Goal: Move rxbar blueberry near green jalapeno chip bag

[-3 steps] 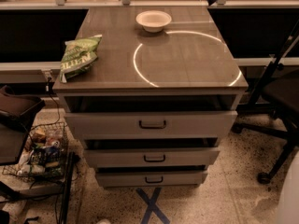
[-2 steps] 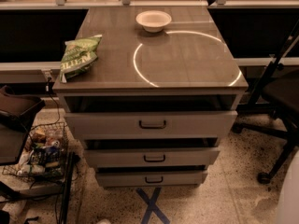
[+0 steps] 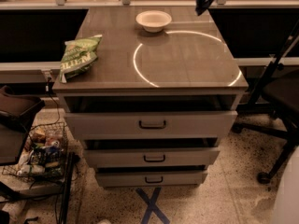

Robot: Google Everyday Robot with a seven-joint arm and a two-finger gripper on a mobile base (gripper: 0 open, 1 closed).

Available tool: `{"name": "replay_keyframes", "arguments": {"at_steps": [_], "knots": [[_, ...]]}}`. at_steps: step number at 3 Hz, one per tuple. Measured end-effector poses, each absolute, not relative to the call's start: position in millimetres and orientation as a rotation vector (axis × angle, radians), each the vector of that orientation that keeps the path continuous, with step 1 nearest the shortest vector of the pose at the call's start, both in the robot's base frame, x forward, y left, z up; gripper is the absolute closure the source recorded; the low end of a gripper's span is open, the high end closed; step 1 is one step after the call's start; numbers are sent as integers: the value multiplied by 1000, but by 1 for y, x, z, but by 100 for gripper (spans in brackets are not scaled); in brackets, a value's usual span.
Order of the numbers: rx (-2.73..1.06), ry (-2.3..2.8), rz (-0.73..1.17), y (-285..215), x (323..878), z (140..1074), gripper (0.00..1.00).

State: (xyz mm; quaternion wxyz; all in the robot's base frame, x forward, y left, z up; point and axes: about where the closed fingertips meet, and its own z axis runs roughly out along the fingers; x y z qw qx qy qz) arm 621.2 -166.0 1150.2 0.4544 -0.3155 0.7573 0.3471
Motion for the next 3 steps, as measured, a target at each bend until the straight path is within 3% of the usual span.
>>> {"name": "replay_keyframes", "arguments": {"at_steps": [3], "knots": [[-855,2012,924,-49,651,1065,100]]}}
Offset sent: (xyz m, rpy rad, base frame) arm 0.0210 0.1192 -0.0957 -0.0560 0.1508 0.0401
